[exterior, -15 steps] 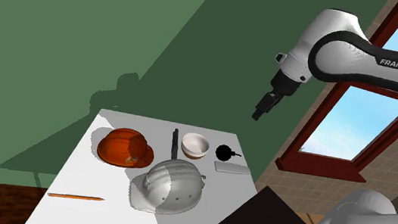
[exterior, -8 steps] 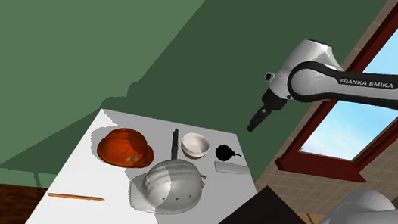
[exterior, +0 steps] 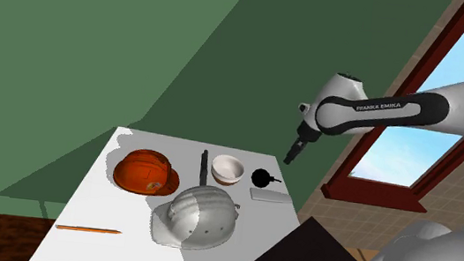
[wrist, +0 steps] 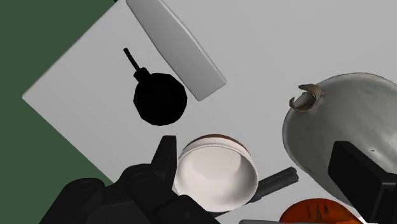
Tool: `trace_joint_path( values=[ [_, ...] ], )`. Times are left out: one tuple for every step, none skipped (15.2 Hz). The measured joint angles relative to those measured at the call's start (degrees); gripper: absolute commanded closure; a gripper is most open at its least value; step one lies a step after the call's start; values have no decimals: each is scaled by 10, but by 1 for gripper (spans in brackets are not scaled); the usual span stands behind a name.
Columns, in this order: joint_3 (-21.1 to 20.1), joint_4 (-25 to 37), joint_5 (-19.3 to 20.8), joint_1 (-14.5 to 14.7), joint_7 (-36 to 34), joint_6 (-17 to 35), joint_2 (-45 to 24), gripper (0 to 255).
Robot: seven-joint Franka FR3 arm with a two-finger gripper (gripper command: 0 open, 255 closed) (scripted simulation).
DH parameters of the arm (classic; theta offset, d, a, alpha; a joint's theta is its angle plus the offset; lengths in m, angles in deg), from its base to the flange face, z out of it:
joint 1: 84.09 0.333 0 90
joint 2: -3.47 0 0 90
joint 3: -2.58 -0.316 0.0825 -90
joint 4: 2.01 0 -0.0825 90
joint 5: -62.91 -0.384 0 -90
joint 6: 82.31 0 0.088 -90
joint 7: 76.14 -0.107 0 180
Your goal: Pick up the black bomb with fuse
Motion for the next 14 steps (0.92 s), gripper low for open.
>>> trace_joint_path(
  values=[
    [8, 2, -1, 1, 13, 18, -22, 0],
    [16, 3, -3, 2, 27, 37, -43, 0],
    [25, 5, -6, 2, 43, 55, -64, 0],
    [33, 9, -10, 3, 59, 70, -84, 0],
    [39, 12, -16, 4, 74, 88, -106, 0],
    [49, 20, -24, 4, 96, 104, -131, 0],
    [54, 27, -33, 6, 112, 117, -154, 0],
    [60, 34, -45, 7, 132, 133, -178, 0],
    [65, 42, -61, 7, 155, 151, -207, 0],
    [68, 51, -77, 5, 178, 164, -233, 0],
    [69, 60, -92, 3, 200, 175, -256, 0],
    [68, 74, -110, -3, 225, 184, -281, 0],
    [66, 88, -127, -10, 249, 191, -306, 0],
    [60, 99, -143, -15, 267, 201, -329, 0]
  ],
)
